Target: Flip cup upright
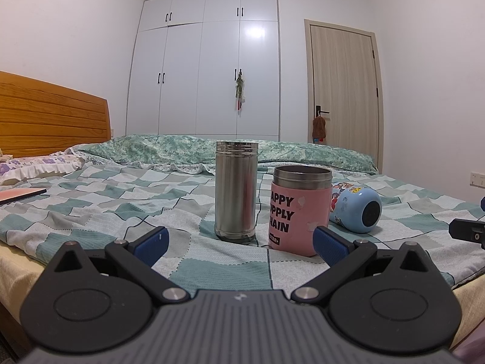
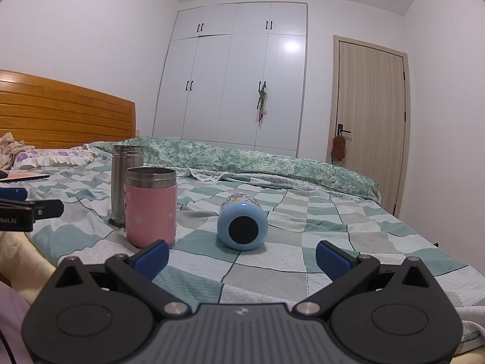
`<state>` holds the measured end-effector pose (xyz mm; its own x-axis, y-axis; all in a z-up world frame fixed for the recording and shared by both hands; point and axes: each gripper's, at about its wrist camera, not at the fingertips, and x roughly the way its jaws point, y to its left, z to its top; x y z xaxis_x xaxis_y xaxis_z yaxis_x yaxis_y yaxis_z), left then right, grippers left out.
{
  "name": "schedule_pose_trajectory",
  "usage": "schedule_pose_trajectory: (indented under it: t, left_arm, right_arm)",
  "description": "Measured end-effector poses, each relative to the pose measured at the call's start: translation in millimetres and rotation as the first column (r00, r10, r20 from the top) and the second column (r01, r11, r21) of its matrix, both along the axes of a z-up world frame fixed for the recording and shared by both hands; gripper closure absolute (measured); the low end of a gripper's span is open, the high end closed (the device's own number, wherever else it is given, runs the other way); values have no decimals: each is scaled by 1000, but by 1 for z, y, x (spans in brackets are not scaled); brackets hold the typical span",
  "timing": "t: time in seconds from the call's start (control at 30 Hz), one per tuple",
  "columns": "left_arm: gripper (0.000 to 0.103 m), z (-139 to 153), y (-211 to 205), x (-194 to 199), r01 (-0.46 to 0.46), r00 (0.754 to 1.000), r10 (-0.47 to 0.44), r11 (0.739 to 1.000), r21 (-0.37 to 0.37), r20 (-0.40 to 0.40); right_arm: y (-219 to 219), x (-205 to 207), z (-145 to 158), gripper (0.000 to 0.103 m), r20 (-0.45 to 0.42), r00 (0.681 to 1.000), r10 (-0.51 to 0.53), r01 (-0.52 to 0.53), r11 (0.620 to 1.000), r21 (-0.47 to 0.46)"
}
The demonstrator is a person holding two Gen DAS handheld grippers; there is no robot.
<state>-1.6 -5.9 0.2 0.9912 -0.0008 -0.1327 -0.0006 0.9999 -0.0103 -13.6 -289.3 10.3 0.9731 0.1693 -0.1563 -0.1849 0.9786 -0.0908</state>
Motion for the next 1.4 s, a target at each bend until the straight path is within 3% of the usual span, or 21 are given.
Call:
schedule_pose_trajectory:
  t: [0.37,0.9,1.13,1.27,1.4]
  left_arm:
    - [0,0,0,1,-2,1000,2,1000,0,-3]
    - [0,10,-10,25,51,996,-50,999,8,-76]
    - [0,42,-41,47,144,982,-140,989,29,-129]
    - [0,66,-73,66,190,970,-175,979,75,-171]
    - [0,85,-112,93,244,950,-224,967,71,-216]
  right_arm:
    - [4,5,-4,0,-2,1000,-1,1,1000,-14]
    - [5,29,6,0,-65,997,27,-29,999,-29]
    - [-6,46,14,0,-80,997,16,-16,1000,-3]
    - [-27,60,22,0,-97,995,22,-20,1000,20]
    - [-53,76,30,0,-118,993,24,-24,1000,-1]
